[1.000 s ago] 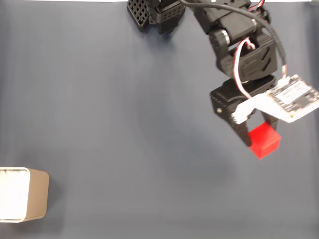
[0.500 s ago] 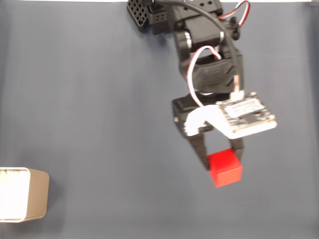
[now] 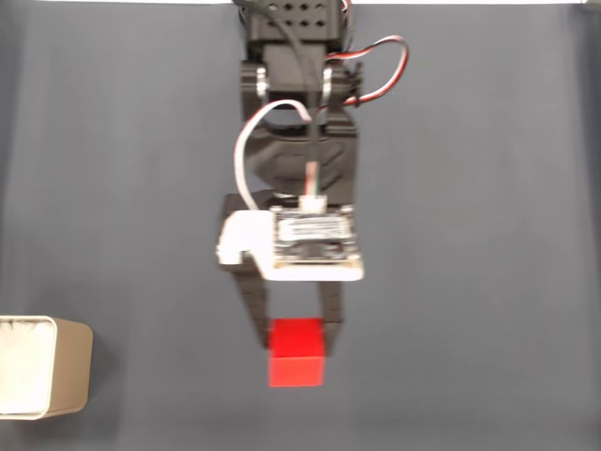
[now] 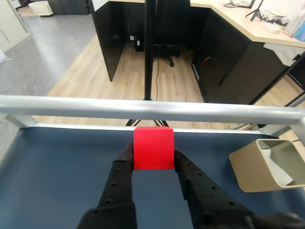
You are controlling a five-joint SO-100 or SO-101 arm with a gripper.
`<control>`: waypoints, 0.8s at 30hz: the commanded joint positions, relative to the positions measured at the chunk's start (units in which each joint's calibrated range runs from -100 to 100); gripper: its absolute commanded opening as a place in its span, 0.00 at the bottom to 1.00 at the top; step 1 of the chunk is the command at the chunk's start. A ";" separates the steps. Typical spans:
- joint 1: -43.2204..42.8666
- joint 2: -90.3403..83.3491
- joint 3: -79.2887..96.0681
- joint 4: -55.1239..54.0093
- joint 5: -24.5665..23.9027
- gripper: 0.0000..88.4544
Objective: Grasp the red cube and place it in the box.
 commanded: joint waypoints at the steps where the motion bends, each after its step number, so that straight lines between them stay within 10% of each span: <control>1: 3.30 -0.02 -4.31 -1.57 0.34 0.05; 24: 15.52 14.80 -17.73 -4.03 0.39 0.05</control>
